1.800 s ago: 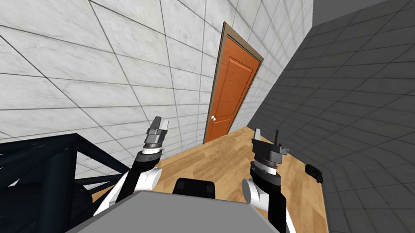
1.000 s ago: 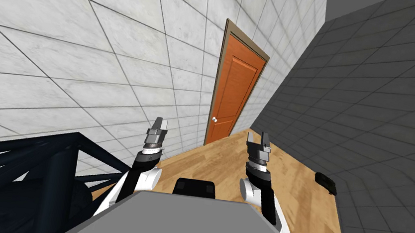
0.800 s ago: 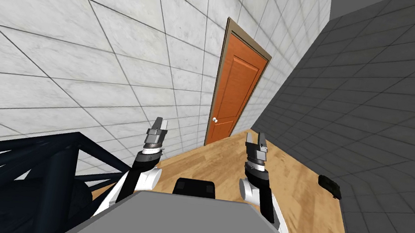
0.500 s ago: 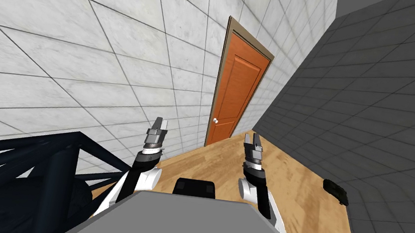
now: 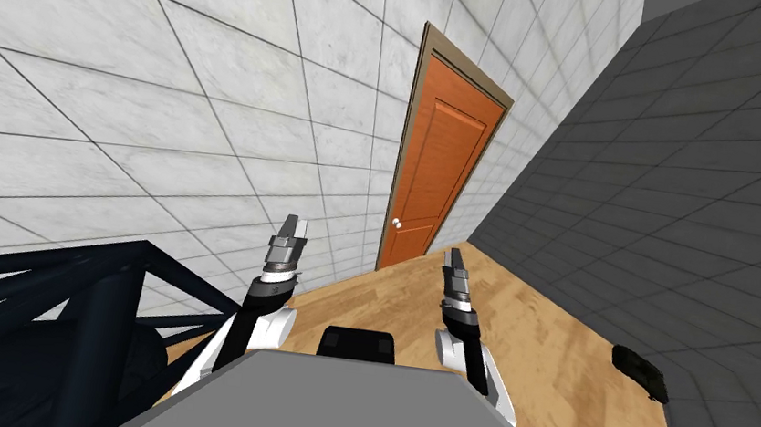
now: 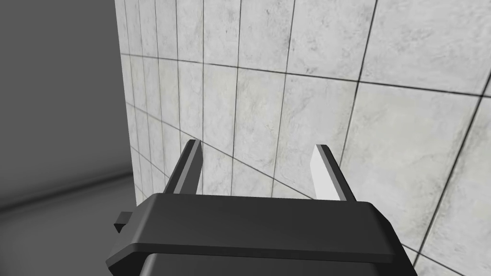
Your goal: Pull the door open
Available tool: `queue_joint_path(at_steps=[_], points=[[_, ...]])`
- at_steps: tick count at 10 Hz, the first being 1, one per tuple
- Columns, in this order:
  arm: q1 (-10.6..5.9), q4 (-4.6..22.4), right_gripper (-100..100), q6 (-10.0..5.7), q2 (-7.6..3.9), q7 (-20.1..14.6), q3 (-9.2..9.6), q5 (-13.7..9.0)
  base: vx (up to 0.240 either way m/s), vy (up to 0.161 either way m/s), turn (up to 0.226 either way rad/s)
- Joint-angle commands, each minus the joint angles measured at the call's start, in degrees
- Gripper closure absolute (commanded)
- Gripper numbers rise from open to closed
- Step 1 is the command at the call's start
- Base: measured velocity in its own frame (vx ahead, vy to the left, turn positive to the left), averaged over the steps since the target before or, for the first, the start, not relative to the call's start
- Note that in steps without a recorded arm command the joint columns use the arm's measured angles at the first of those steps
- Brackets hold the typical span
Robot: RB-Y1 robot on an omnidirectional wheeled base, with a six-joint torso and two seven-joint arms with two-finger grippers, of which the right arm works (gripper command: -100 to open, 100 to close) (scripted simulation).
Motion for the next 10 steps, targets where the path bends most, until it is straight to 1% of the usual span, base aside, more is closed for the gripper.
queue_joint_path(at_steps=[1, 10], points=[[-0.66, 2.76, -100, -0.89, -0.50, 2.20, -0.27, 0.71, 0.065, -0.035, 0.080], [-3.46, 17.31, -100, -5.03, -2.48, 14.75, -0.77, 5.35, 0.075, -0.041, 0.075]])
